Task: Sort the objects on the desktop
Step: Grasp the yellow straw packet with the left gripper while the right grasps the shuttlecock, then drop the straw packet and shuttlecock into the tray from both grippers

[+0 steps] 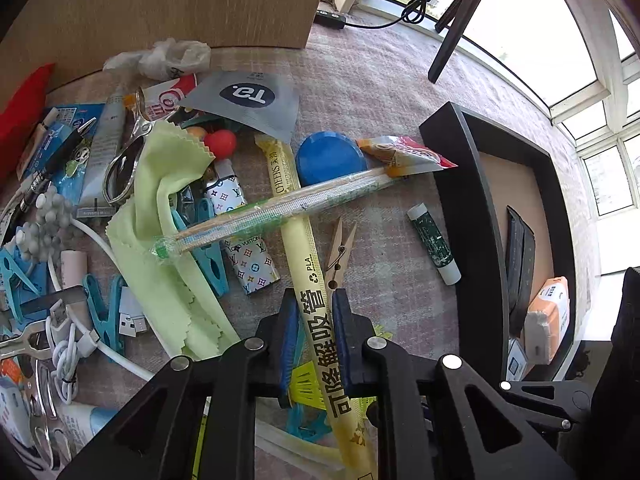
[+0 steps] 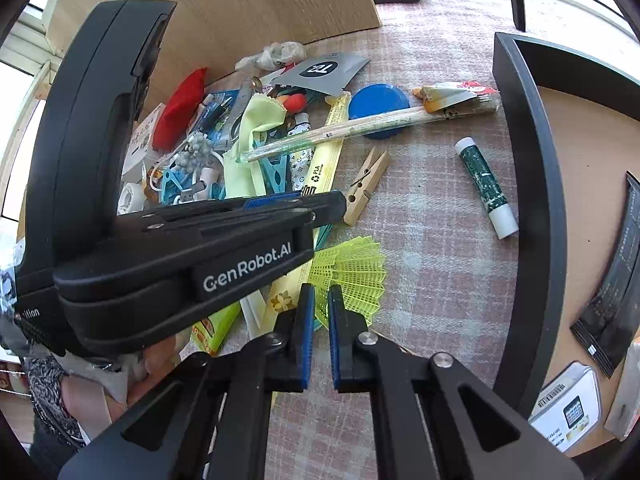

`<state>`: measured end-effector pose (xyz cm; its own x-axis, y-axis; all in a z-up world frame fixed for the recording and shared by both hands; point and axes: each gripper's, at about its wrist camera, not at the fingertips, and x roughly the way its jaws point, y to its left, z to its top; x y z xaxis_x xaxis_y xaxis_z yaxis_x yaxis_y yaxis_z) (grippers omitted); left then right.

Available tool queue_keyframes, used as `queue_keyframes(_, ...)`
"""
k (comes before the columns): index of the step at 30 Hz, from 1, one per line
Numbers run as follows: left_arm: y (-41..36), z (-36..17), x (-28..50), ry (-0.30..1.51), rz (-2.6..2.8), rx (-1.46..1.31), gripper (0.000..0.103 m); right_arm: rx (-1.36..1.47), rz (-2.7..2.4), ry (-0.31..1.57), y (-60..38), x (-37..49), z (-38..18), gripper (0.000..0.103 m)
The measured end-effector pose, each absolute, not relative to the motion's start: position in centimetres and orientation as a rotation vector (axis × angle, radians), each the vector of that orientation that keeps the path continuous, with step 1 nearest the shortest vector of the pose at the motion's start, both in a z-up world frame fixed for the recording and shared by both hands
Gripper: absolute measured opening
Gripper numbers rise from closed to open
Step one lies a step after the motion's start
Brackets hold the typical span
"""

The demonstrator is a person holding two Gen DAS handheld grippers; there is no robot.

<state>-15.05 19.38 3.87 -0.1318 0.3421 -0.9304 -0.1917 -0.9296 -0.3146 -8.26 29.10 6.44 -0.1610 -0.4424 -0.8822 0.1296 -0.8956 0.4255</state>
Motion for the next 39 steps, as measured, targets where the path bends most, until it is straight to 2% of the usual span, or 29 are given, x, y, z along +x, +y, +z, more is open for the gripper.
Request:
queue_keyframes(14, 16.4, 7.7, -12.1, -0.252, 2.097, -1.683, 0.012, 1.649, -2.210, -0.387, 31.7, -6.8, 10.0, 0.002)
queue_keyframes(29, 20.3, 11.9, -8.7, -0.216, 2.045, -1.557, 0.011, 1.500, -2.396, -0.538, 39.8, -4.6, 15.9, 0.002)
queue_keyframes(39, 22.6, 14.2, -8.4, -0.187, 2.061, -1.501, 0.011, 1.493, -2.548, -0.654, 47.8, -2.8, 17.2, 0.002)
